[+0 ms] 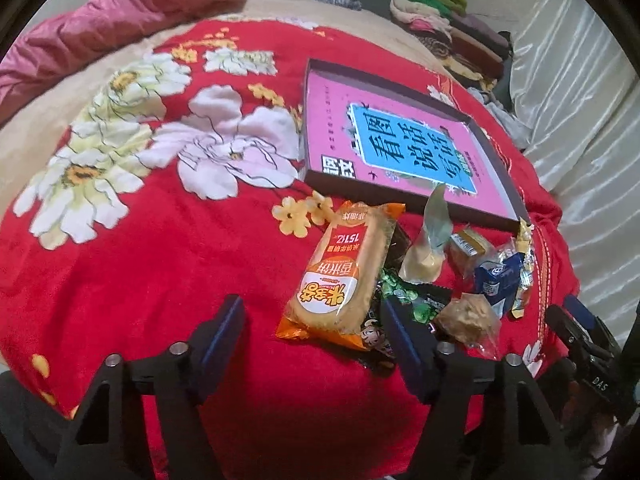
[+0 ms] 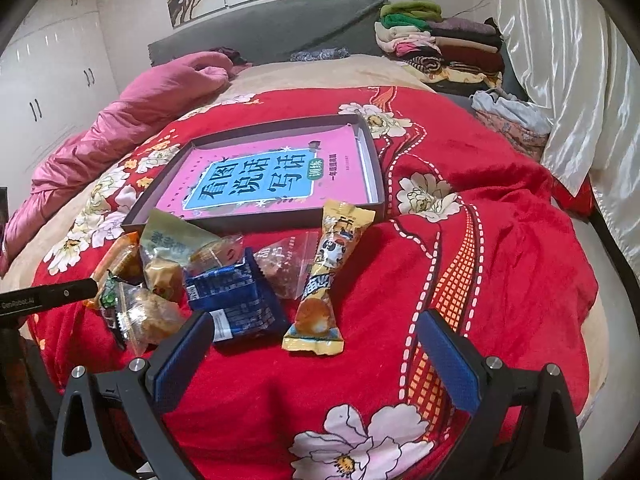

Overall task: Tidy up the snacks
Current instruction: 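Grasp the orange rice cracker pack with the left tool while the right tool grasps the yellow stick snack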

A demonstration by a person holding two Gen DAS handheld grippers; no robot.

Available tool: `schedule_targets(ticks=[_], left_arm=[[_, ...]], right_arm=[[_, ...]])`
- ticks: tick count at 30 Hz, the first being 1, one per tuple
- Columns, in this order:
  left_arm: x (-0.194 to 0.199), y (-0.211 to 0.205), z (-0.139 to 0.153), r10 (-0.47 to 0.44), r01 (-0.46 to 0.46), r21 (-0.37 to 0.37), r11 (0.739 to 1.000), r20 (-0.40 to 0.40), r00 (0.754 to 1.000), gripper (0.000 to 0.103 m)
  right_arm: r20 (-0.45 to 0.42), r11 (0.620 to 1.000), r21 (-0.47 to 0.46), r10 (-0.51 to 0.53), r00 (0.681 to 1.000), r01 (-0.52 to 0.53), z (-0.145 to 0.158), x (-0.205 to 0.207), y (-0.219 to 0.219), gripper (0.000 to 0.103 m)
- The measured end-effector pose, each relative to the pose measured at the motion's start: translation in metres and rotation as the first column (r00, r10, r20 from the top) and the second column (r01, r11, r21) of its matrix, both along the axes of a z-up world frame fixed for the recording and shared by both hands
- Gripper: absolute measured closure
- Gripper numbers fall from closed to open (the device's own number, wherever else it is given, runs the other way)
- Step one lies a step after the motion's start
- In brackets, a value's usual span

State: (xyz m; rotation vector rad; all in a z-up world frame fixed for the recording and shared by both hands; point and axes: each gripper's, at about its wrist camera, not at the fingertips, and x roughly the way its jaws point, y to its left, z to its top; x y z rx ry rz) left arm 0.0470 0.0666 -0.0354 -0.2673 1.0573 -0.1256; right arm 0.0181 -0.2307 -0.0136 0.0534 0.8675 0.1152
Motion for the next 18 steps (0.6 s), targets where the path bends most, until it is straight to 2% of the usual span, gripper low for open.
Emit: schedule_targets(ticks=[2,4,7,12,15,18], left_arm=[[0.003,-0.001,-0.005,-0.001,0.001,-0.009,1.0,-0.014,1.0,0.037],[0.005,-0.001,-0.008,-0.011,0.01,-0.021,1.0,-0.019,1.0,0.047],[0.008,-0.002,-0.01,-0.021,0.02,-0.038,0.999,-0.019,1.0,0.052],[0.015,-0.006,-0.012,-0.042,0.041,-0.042,0.998,-0.019,0.999,0.053],[0.021,-0.009,-0.014,-0.048,0.048,-0.039,0.998,-0.018,0.999,0.054],[0.025,-0.008,-0.017,-0.051,0.05,-0.04,0.998,-0.018,0.999,0.054]], right_arm=[[-0.002,1.0,-0.003,-0.004,1.0,0.004,-0.002,0.003,-0.002,0.0],[-0.008,1.0,0.0,-0.009,1.0,0.009,-0.006,0.006,-0.005,0.0],[-0.029,0.999,0.032,-0.019,0.999,0.02,-0.012,0.012,-0.012,0.003],[-0.052,0.999,0.036,-0.023,0.998,0.025,-0.02,0.026,-0.017,0.024],[-0.087,1.0,0.021,0.01,0.996,-0.008,-0.03,0.035,-0.014,0.044],[-0.108,0.999,0.01,0.031,0.994,-0.03,-0.036,0.036,-0.01,0.049]])
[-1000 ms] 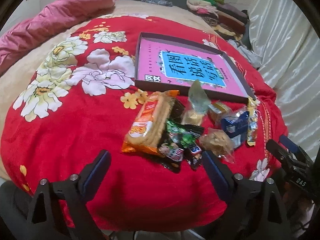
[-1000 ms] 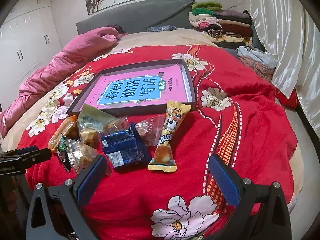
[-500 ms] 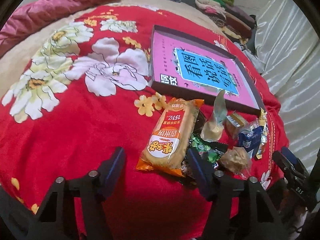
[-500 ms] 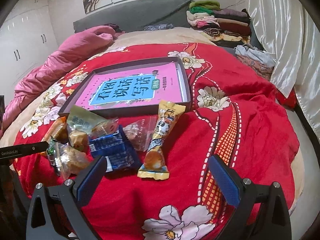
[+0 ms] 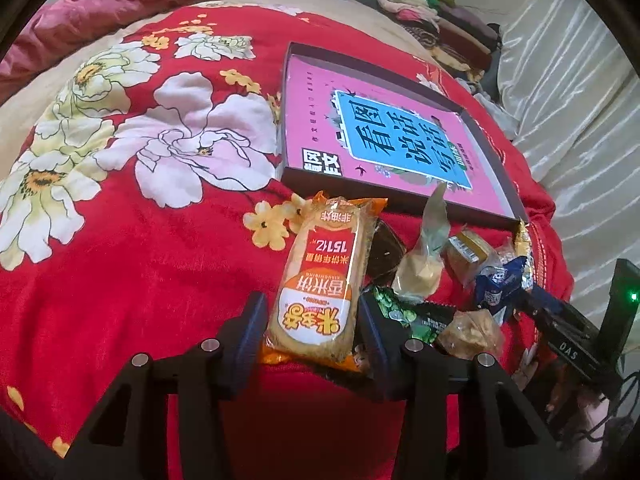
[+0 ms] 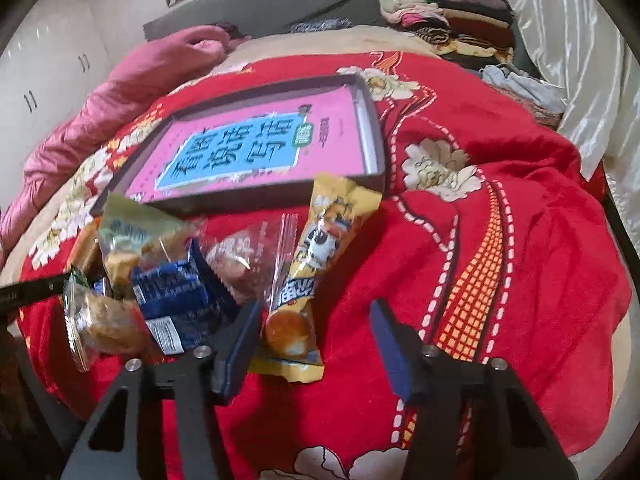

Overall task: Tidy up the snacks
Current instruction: 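Grasp the orange rice cracker pack with the left tool while the right tool grasps the yellow stick snack, then carry the rice cracker pack with the left tool while the right tool carries the stick snack into the tray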

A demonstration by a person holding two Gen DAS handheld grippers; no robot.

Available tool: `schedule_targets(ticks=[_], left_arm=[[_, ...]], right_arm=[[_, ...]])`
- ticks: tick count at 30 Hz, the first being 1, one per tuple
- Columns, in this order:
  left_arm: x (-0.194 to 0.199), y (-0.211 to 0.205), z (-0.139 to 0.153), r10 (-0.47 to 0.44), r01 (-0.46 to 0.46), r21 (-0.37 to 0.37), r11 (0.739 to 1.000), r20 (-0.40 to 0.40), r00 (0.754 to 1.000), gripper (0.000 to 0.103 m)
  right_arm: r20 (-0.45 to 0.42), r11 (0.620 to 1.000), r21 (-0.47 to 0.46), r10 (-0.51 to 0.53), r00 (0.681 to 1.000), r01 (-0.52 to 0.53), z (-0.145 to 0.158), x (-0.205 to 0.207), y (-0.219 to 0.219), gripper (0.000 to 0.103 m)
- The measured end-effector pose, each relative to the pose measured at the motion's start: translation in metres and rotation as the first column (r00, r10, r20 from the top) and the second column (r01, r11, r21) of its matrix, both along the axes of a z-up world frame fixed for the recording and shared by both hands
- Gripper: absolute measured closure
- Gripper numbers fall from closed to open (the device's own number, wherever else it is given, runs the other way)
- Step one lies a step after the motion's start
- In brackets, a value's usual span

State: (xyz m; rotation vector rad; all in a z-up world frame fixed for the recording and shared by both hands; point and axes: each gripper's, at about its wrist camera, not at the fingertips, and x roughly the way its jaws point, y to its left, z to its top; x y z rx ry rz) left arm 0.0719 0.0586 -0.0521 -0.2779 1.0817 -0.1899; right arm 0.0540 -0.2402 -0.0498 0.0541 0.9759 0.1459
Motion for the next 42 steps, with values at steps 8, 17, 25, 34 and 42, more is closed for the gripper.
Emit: schedule_targets(ticks=[8,17,25,34,42], left_arm=[[0.008,0.0,-0.005,0.003,-0.003,0.001,1.0,-0.004,1.0,0.055],[0.009,0.0,-0.007,-0.007,0.007,0.008,1.0,0.003,1.0,0.056],[0.015,-0.003,-0.008,-0.016,0.016,0.006,1.0,0.002,1.0,0.062],[0.013,0.0,-0.007,-0.017,0.018,-0.041,0.999,0.019,1.0,0.066],[0.005,0.006,0.006,0.002,0.002,-0.08,0.997,0.049,0.999,0.066]], right_arm=[[0.017,0.997,-0.054,0.06,0.998,-0.059,-0.001,0.004,0.008,0.063],[0.01,1.0,-0.004,0.02,1.0,-0.02,-0.002,0.011,-0.011,0.074],[0.027,0.993,0.115,0.01,1.0,-0.013,-0.008,0.03,-0.028,0.078],[0.096,0.983,0.182,0.001,0.995,-0.018,0.007,0.019,-0.036,0.078],[0.143,0.981,0.194,-0.002,0.99,-0.026,0.021,0.015,-0.037,0.078]])
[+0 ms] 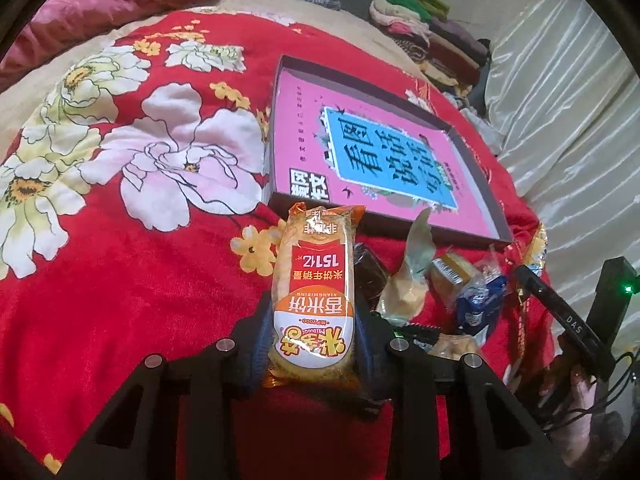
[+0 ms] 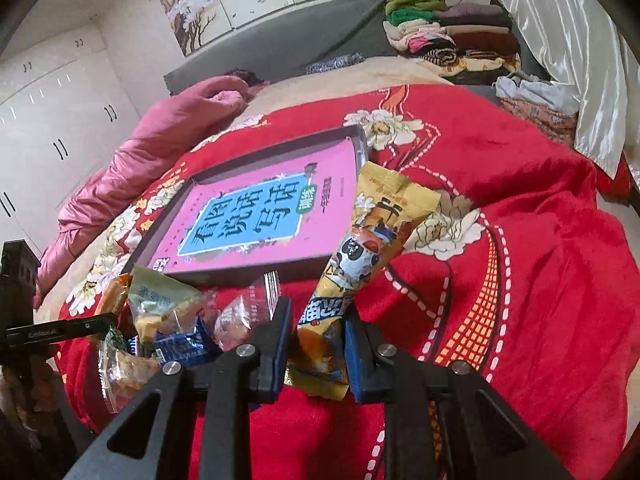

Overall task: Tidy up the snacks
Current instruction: 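Carry the rice cracker pack with the left tool while the right tool carries the stick snack into the tray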

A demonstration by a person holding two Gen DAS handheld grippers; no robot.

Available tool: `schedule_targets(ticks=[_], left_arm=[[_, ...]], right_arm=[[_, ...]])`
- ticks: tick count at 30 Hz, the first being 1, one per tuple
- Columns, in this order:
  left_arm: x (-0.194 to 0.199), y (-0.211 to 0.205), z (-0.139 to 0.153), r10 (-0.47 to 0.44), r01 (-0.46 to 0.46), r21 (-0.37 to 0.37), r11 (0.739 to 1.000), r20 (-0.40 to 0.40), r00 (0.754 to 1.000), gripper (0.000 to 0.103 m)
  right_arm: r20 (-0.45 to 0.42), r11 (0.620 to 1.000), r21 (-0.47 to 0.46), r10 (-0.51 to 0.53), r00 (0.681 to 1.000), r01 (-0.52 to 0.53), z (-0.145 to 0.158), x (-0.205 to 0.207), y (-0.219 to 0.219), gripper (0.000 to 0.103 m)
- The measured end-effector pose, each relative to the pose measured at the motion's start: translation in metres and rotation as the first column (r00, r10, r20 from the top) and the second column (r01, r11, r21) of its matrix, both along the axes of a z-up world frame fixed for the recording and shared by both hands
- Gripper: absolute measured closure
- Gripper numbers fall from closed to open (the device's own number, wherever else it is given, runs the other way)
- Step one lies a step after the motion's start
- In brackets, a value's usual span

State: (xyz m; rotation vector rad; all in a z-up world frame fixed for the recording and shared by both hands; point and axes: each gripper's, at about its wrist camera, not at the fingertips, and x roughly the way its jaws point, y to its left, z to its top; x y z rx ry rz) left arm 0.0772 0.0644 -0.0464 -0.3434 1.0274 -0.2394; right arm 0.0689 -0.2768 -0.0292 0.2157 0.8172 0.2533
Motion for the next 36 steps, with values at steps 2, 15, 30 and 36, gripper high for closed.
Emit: schedule_targets(ticks=[2,15,30,36], left_arm=[[-0.001,0.001,0.005,0.002,-0.002,-0.002,1.0,0.011,1.0,0.066],[0.001,-0.004,0.029,0.018,-0.018,0.006,1.0,0.072,0.997,0.066],[0.018,-0.012,0.044,0.047,-0.052,0.038,0.998,0.121,0.991,0.066],[0.025,-0.017,0.045,0.052,-0.058,0.044,0.997,0.129,0.99,0.066]], right_arm=[[0.01,1.0,-0.005,-0.001,1.0,0.001,0.003,0.0,0.0,0.078],[0.089,0.995,-0.055,0.085,0.992,-0.081,0.019,0.008,0.025,0.078],[0.13,0.993,-0.056,0.108,0.986,-0.102,0.024,0.027,0.026,0.078],[0.14,0.992,-0.072,0.115,0.983,-0.106,0.024,0.036,0.028,0.078]])
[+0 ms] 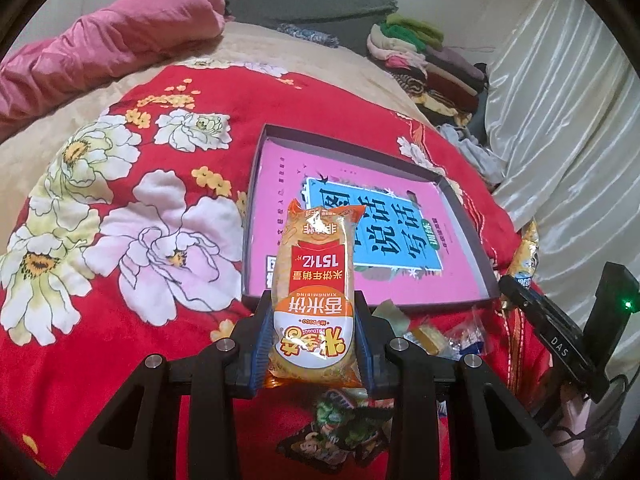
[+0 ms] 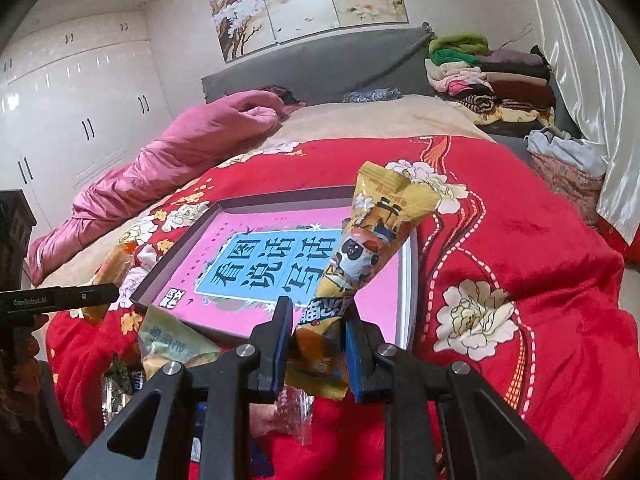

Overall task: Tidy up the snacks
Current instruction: 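Carry the rice cracker pack with the left tool while the right tool carries the stick snack into the tray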

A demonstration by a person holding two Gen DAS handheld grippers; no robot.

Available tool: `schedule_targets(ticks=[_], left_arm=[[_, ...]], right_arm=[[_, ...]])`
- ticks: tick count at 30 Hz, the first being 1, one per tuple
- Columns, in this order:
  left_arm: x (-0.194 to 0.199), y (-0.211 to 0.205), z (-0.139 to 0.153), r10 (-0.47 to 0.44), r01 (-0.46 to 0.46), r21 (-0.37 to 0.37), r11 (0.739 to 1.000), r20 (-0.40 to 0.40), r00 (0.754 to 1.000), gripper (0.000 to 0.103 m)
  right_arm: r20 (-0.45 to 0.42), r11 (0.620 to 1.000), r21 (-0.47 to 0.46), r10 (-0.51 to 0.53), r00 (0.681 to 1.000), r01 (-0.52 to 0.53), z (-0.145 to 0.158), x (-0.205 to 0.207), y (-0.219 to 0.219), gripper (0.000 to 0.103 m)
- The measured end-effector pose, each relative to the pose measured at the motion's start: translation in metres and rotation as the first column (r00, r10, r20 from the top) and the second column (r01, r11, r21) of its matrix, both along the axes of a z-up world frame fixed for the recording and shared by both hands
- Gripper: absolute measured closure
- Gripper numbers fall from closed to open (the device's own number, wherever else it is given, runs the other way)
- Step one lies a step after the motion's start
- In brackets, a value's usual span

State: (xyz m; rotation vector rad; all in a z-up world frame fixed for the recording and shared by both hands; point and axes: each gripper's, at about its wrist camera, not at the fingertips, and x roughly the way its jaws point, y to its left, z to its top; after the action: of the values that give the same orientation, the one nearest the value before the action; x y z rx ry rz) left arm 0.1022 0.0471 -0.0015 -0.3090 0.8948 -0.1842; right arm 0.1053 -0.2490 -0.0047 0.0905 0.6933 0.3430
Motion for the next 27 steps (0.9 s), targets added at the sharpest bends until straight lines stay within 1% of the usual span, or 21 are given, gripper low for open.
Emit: schedule_targets(ticks=[10,16,27], left_arm=[[0.016,-0.003,-0.001,0.026,-0.027,0.005,1.0,0.006,1.0,0.066],[0.028,-0.006,0.003,0.038,-0.038,0.012,0.999,0.03,0.999,0.066],[0.04,-0.012,0.002,0.037,-0.038,0.026,0.999,0.038,0.999,0.066]], right_arm=[[0.009,1.0,-0.012,-0.004,1.0,0.004,-0.002,0.013,-0.001,0.078],[0.009,1.0,-0.03,0.004,1.0,-0.003,-0.005,0.018,0.002,0.078],[0.017,0.999,-0.031,-0.01,1.0,0.01,-0.006,0.025,-0.002,0.078]])
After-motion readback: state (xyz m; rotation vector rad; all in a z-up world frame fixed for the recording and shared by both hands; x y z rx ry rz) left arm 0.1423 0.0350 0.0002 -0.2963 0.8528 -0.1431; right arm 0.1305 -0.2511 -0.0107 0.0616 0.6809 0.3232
